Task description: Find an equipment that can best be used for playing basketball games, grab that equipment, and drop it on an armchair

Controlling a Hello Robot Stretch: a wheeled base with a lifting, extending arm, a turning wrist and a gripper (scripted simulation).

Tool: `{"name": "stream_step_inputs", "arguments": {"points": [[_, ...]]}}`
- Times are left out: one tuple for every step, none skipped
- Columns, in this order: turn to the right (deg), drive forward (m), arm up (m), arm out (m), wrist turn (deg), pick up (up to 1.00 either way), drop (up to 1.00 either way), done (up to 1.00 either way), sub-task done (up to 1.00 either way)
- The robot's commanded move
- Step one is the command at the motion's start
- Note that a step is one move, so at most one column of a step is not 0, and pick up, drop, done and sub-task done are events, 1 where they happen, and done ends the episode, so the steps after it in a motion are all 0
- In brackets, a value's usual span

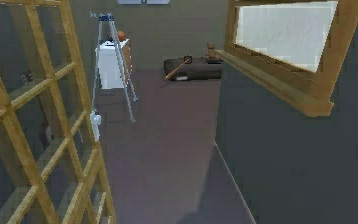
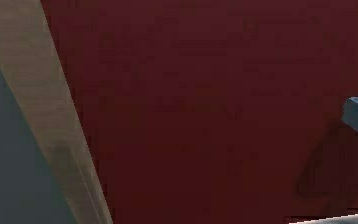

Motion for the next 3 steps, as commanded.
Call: {"name": "stream_step_inputs", "arguments": {"points": [[0.0,0.05,0.00,0.00,0.0,0.00,0.00,0.00,0.00],[-3.0,0.00,0.00,0.00,0.0,0.00,0.00,0.00,0.00],[0.0,1.00,0.00,0.00,0.0,0.00,0.00,0.00,0.00]]}}
